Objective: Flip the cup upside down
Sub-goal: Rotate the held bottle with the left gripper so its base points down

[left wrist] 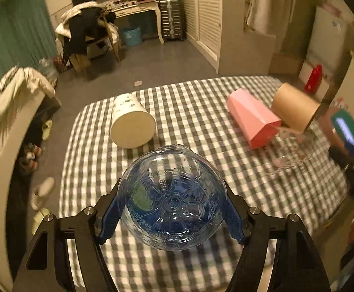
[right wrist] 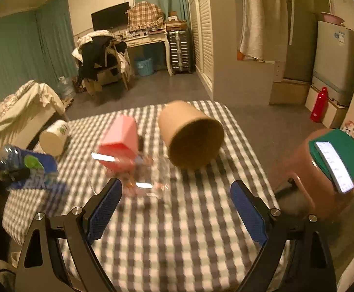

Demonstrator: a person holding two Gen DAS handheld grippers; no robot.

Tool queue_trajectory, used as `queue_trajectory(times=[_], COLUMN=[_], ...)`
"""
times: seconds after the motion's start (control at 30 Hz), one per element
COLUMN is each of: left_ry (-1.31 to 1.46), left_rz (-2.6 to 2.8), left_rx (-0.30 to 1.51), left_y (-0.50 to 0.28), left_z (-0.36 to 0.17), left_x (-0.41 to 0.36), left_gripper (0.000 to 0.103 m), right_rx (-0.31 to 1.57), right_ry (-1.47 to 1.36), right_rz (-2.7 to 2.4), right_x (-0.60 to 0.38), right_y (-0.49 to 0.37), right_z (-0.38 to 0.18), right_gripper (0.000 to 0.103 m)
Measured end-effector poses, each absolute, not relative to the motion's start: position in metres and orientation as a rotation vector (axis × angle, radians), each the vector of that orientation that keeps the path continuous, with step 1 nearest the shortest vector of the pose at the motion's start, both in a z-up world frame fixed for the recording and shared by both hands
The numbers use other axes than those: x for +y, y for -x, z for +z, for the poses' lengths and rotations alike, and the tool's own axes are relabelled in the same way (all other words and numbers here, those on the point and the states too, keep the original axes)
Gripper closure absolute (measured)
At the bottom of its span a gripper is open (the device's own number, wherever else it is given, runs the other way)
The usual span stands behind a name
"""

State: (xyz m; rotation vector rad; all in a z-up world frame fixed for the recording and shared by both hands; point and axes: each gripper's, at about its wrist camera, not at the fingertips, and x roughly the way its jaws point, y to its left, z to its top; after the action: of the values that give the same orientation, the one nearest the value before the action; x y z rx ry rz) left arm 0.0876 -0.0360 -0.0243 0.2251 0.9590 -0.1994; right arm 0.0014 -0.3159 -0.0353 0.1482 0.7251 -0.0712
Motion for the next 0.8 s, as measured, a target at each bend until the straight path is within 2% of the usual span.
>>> queue_trajectory(times=[0.37, 0.8], left_ry=[-0.275, -0.233], left_rz=[-0.241, -0.279], left_rx=[1.022, 0.961], left_y=[-0.132, -0.144], left_z=[-0.031, -0.035], left_x=[-0.045, -0.04], left_gripper=[0.029, 0.026], right_rx=[0.702, 0.72], right_ry=[-0.148, -0.157], right_rz=[-0.056, -0.067], right_x=[-0.307, -0.31], right_y=[-0.029, -0.036], right_z=[-0.026, -0.03], right_gripper=[0.012, 0.012])
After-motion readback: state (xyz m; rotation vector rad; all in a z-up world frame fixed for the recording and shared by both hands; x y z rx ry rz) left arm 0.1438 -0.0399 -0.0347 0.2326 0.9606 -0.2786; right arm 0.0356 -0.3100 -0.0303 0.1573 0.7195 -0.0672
